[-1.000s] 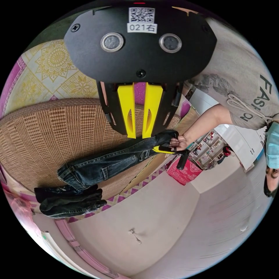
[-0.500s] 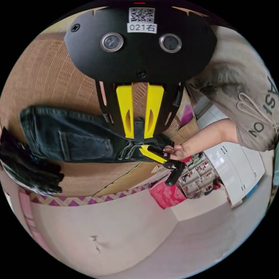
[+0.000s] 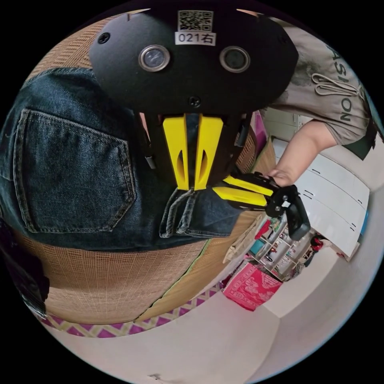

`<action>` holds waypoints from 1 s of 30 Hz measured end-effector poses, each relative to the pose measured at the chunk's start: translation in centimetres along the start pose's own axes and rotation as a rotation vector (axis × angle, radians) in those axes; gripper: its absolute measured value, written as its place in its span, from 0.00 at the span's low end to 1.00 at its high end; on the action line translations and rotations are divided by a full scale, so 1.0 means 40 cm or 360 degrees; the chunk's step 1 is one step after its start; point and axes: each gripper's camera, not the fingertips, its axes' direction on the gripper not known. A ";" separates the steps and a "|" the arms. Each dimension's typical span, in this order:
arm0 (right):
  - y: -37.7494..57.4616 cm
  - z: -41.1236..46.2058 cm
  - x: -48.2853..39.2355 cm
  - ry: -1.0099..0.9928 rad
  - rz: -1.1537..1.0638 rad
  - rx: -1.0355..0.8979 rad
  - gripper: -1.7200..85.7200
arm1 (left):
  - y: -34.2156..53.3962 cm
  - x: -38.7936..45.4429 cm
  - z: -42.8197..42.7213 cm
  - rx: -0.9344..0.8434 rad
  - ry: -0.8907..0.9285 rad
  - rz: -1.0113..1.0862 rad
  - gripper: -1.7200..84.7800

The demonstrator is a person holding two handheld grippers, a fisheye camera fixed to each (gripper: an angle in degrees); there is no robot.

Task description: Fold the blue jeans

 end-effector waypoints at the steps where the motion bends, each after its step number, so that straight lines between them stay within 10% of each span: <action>1: -0.006 -0.007 0.000 -0.0021 0.0008 0.0001 0.04 | 0.003 0.011 0.017 0.0006 -0.0010 0.0012 0.09; 20: -0.032 -0.089 0.046 -0.0256 0.0223 0.0121 0.03 | 0.143 0.193 0.269 0.0126 -0.0315 0.0122 0.10; 30: 0.069 -0.240 0.047 -0.0569 0.0141 0.0460 0.03 | 0.589 0.069 0.062 0.0947 -0.0037 -0.0475 0.02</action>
